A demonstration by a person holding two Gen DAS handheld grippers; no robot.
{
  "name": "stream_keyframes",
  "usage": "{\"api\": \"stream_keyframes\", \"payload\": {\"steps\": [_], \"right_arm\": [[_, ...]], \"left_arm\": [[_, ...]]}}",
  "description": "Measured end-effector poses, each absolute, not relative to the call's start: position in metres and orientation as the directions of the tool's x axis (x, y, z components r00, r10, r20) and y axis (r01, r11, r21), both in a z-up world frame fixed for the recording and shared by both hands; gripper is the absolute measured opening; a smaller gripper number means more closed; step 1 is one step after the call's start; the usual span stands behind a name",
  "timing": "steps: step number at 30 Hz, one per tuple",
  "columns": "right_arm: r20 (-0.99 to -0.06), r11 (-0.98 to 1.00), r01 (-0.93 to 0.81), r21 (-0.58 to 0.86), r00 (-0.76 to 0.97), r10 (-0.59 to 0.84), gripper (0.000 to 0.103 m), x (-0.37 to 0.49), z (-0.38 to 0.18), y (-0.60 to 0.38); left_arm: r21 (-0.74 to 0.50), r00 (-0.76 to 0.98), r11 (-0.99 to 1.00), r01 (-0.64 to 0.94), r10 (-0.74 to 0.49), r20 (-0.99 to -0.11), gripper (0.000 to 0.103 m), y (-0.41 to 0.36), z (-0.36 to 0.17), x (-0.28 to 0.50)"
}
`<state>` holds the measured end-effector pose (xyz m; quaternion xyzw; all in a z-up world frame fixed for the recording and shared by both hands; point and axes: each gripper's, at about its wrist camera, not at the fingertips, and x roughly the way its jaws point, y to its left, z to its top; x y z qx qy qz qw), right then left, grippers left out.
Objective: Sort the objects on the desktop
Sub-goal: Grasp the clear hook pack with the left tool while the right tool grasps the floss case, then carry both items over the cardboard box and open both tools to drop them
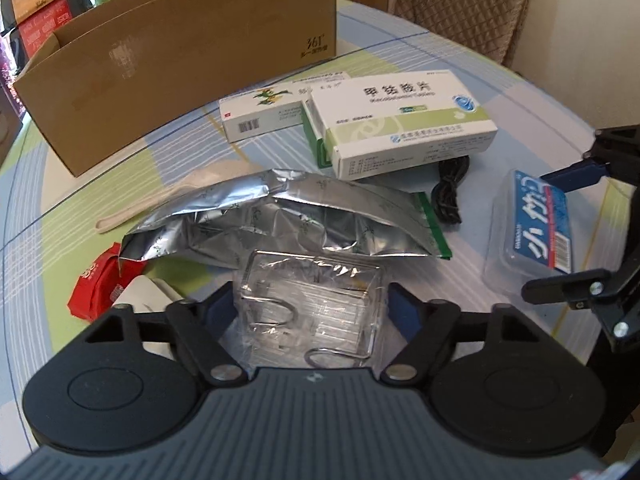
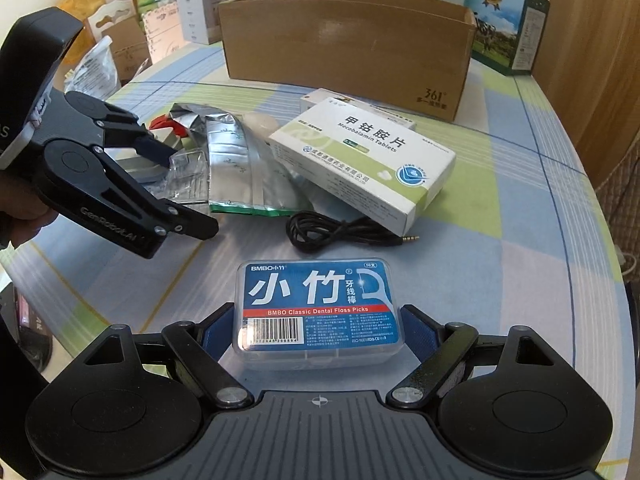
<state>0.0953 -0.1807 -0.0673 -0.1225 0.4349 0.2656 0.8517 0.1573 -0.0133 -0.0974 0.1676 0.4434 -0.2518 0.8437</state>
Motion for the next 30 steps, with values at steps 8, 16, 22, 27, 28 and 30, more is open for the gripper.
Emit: {"api": "stream_keyframes", "payload": {"steps": [8,16,22,27,28,30], "right_arm": [[-0.803,0.846,-0.533,0.023,0.495,0.333,0.084,0.096,-0.059,-0.183],[-0.778,0.853,-0.521,0.021,0.527,0.341,0.084,0.090,-0.035,-0.185],[-0.756,0.850,-0.527,0.007,0.553,0.350,0.084,0.083,-0.014,-0.182],[-0.726,0.841,-0.541,-0.003,0.580,0.370,0.084,0.083,0.009,-0.179],[-0.720,0.840,-0.543,-0.003,0.584,0.374,0.084,0.085,0.014,-0.179],[-0.710,0.836,-0.549,-0.003,0.590,0.385,0.084,0.090,0.024,-0.177]], "left_arm": [[0.058,0.474,0.839,0.541,-0.247,-0.845,0.063,-0.014,-0.087,0.144],[0.059,0.503,0.862,0.504,-0.237,-0.831,0.062,-0.010,-0.064,0.120],[0.062,0.532,0.878,0.475,-0.230,-0.815,0.062,-0.005,-0.037,0.108],[0.060,0.572,0.897,0.439,-0.227,-0.788,0.062,0.000,-0.008,0.107],[0.061,0.580,0.899,0.434,-0.227,-0.782,0.062,0.000,-0.002,0.109],[0.067,0.598,0.902,0.426,-0.225,-0.770,0.062,0.000,0.011,0.114]]}}
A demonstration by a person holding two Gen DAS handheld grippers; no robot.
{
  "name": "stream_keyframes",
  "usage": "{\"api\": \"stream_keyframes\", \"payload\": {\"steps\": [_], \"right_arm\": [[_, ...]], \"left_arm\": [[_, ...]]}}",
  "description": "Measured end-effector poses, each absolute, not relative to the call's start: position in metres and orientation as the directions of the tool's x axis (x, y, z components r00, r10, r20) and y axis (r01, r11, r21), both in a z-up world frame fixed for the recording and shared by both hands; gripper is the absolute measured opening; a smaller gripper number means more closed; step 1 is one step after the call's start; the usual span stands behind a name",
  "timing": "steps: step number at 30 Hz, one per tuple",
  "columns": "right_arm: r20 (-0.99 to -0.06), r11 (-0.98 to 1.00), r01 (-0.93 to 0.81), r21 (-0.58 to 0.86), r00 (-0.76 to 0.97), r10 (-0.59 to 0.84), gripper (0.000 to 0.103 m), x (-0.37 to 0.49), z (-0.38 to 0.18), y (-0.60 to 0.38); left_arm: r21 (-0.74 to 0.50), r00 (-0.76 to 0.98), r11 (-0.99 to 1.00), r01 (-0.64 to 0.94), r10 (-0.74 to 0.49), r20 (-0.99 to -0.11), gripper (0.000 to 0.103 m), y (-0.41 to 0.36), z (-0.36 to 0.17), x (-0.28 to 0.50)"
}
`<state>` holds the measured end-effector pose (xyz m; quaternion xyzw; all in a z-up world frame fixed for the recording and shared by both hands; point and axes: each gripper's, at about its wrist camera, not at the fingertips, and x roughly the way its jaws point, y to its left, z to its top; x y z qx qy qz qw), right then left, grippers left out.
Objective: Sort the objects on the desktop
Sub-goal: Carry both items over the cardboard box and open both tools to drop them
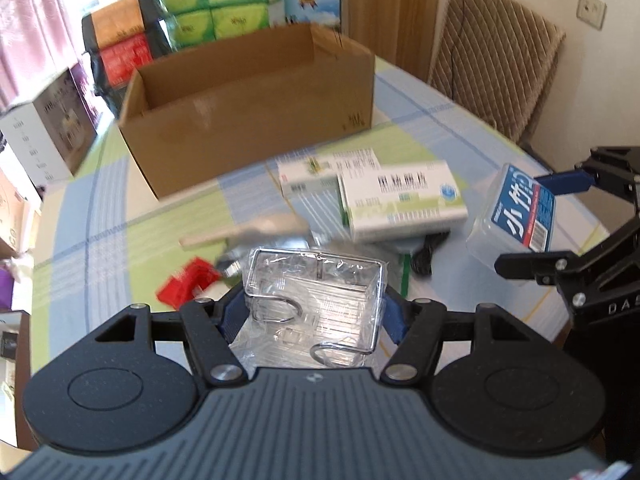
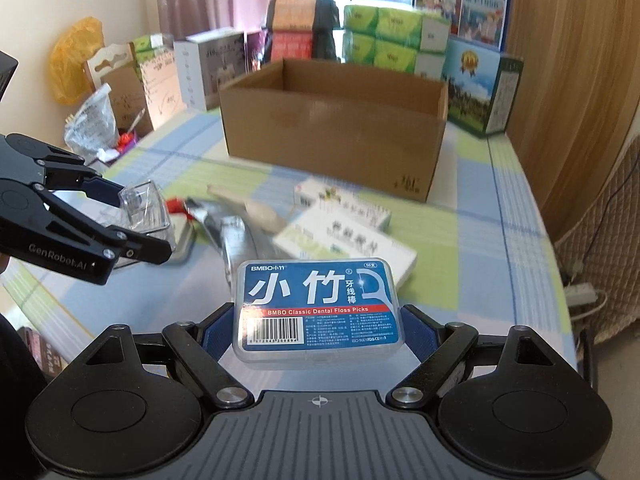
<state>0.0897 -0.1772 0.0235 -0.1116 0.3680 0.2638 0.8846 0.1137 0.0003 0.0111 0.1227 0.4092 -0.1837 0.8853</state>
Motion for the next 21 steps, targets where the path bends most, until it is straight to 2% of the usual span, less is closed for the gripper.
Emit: {"api": "stream_keyframes", "payload": {"steps": [6,12,21], "right_arm": [[-0.692,0.825,-0.566,-0.010,0.599,0.402,0.084,0.127,0.050,-0.170],[-0.674,0.820,-0.572,-0.002,0.607,0.421,0.084,0.200,0.076,-0.158],[-0.653,0.857,-0.513,0.039,0.637,0.411,0.084,0.333,0.083,-0.130]], "left_arm": [[0.068,0.628,0.908,0.414,-0.230,-0.743,0.062,0.001,0.045,0.145],[0.107,0.666,0.915,0.388,-0.198,-0.719,0.062,0.003,0.070,0.206],[0.089,0.684,0.939,0.333,-0.176,-0.708,0.062,0.011,0.074,0.324]]}}
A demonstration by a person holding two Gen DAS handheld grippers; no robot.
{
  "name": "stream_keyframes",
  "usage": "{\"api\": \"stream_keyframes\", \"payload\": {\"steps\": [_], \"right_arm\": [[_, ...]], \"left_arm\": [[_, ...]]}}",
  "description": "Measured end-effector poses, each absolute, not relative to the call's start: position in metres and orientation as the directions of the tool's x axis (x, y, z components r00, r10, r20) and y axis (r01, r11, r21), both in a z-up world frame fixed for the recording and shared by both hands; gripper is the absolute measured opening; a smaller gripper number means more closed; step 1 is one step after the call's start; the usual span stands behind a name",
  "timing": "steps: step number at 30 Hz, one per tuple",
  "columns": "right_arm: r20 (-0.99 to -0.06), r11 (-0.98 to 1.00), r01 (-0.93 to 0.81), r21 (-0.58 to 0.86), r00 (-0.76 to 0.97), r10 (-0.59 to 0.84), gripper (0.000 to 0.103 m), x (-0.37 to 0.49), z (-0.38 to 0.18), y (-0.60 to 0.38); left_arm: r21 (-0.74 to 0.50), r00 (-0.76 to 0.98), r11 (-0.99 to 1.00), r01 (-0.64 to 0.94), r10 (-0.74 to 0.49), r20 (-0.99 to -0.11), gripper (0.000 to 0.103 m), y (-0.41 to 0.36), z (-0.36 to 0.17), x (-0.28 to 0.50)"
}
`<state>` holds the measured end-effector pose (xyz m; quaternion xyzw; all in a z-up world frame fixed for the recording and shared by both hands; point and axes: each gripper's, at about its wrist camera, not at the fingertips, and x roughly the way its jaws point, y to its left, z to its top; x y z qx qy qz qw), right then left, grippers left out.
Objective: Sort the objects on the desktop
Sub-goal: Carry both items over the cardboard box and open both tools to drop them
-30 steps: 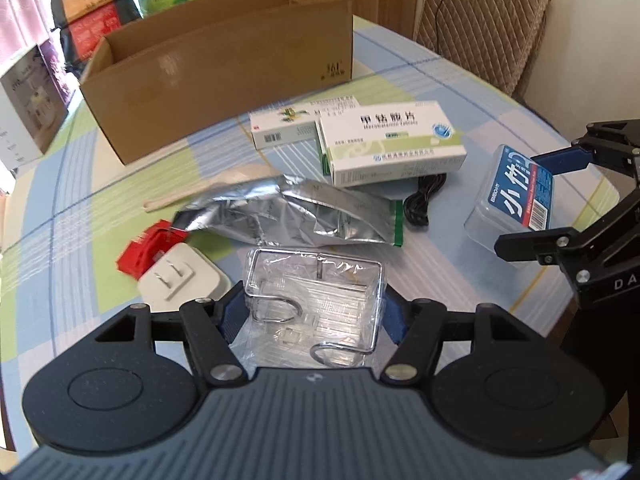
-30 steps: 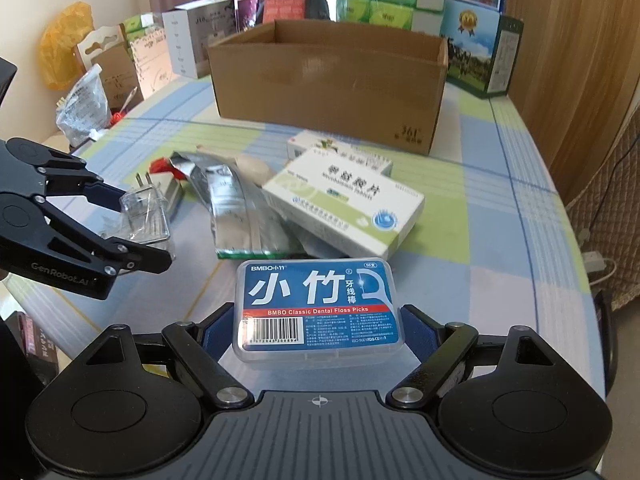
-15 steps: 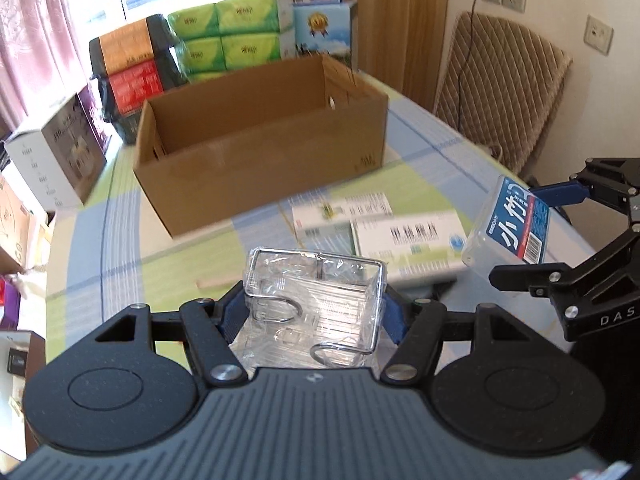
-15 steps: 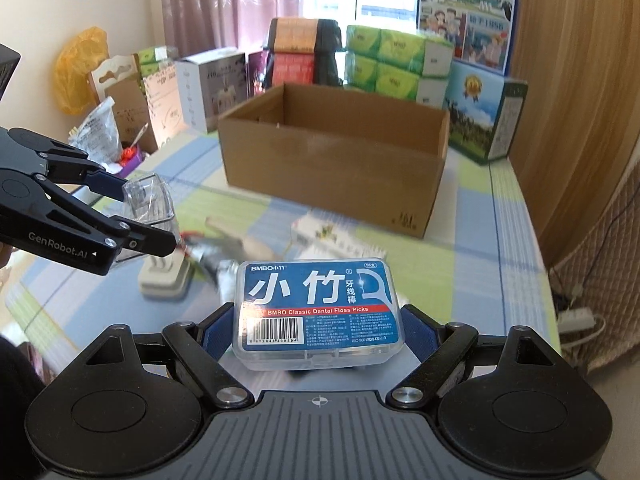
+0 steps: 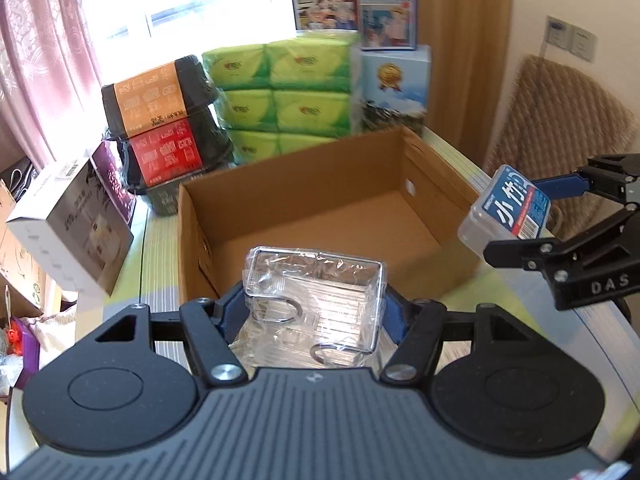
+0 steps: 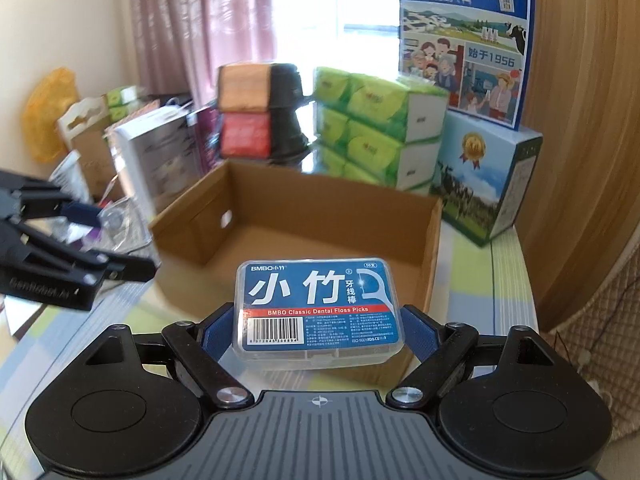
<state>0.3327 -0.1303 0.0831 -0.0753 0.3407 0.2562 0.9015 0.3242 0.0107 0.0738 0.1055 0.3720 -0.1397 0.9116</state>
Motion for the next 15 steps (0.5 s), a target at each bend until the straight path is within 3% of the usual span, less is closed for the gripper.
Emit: {"api": "stream_keyframes", "payload": {"steps": [15], "right_arm": [[-0.725,0.893,-0.445,0.063,0.595,0.348,0.084,0.430,0.037,-0.104]], "left_arm": [[-0.031,0.617,0.957,0.288,-0.210,-0.759,0.063,0.009,0.023,0.435]]}}
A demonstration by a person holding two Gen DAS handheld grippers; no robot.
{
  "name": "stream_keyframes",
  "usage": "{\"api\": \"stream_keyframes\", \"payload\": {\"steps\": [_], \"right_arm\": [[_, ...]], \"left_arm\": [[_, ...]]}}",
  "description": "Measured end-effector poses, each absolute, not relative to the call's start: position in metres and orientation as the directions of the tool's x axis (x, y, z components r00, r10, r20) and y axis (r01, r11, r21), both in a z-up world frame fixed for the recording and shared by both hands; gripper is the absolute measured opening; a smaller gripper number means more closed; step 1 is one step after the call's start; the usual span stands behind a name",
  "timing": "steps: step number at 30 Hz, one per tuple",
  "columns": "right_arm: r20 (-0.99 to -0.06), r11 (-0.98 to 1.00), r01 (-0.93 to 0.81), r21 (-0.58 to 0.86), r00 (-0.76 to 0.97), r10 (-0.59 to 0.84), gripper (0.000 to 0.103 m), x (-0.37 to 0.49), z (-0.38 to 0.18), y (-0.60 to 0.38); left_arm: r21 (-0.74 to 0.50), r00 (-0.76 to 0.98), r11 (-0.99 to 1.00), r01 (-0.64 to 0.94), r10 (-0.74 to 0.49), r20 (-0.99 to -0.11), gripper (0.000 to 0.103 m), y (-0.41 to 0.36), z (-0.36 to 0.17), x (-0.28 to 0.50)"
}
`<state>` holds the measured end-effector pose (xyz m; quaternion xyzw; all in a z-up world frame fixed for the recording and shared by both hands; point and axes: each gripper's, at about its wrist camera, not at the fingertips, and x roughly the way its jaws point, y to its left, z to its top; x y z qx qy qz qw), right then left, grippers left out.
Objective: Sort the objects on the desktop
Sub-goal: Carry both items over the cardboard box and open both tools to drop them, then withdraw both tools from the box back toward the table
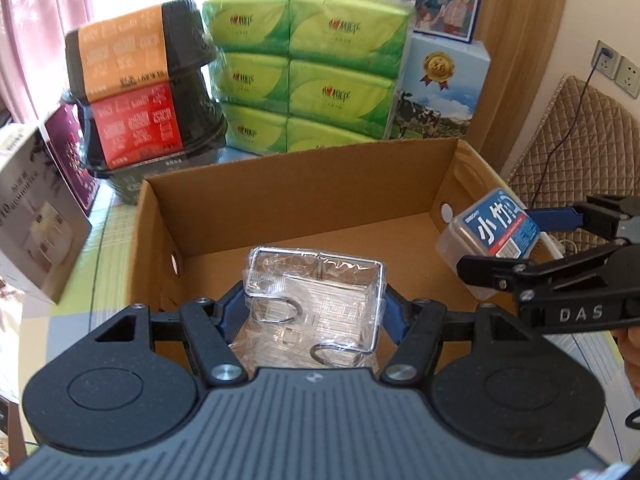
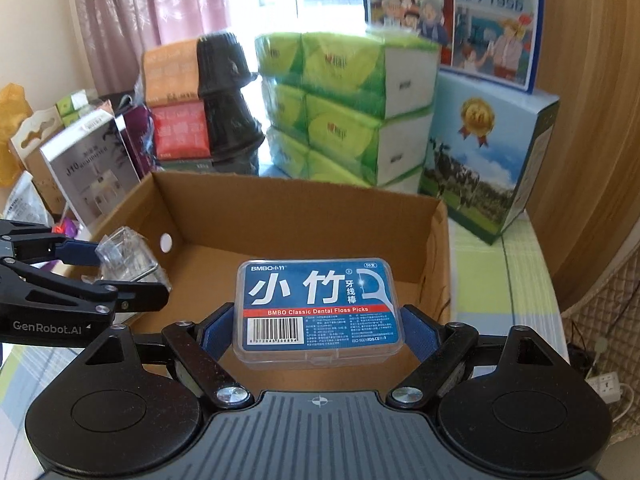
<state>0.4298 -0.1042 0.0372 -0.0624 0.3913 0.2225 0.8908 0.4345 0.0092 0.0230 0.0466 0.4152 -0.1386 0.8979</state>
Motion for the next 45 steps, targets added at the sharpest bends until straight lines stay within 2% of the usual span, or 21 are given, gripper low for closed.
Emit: {"api": "stream_keyframes", "payload": {"steps": [6,9,16,19,22,28,36,45], "right_arm": [[-0.736,0.892,-0.449,0.062,0.583,0.344,0.084,0.434,0.023,-0.102],[-0.743,0.897,-0.438,0.060,0.581,0.333,0.084,0.437,0.016,-0.102],[-0.738,0.891,-0.444,0.093,0.570,0.361,0.084,0.436,0.012,-0.105],[-0.719,0.900,-0.422,0.108,0.593,0.364,0.094,0.432,0.018,-0.108],[-0.694,0.900,-0.419,0.121,0.612,0.379,0.095,0.422,0.031,-0.113],[-0.644,0.891,-0.441,0.108,0.651,0.401,0.095,0.370,0.057,-0.133],[-0.635,0.885,-0.443,0.142,0.645,0.425,0.097,0.275,0.075,-0.169],[-0.651,0.882,-0.460,0.104,0.638,0.410,0.099,0.158,0.065,-0.199]], "left_arm": [[-0.043,0.603,0.957,0.285,-0.214,-0.768,0.064,0.009,0.006,0.444],[-0.041,0.615,0.963,0.266,-0.202,-0.762,0.075,0.010,0.002,0.446],[-0.044,0.648,0.969,0.243,-0.196,-0.736,0.075,0.022,0.013,0.436],[-0.049,0.658,0.970,0.238,-0.198,-0.727,0.076,0.027,0.020,0.425],[-0.049,0.674,0.972,0.231,-0.195,-0.713,0.083,0.031,0.029,0.409],[-0.058,0.708,0.976,0.208,-0.191,-0.680,0.086,0.045,0.053,0.366],[-0.031,0.730,0.977,0.209,-0.177,-0.660,0.090,0.049,0.070,0.278],[-0.005,0.722,0.978,0.207,-0.156,-0.674,0.095,0.048,0.066,0.172]]}}
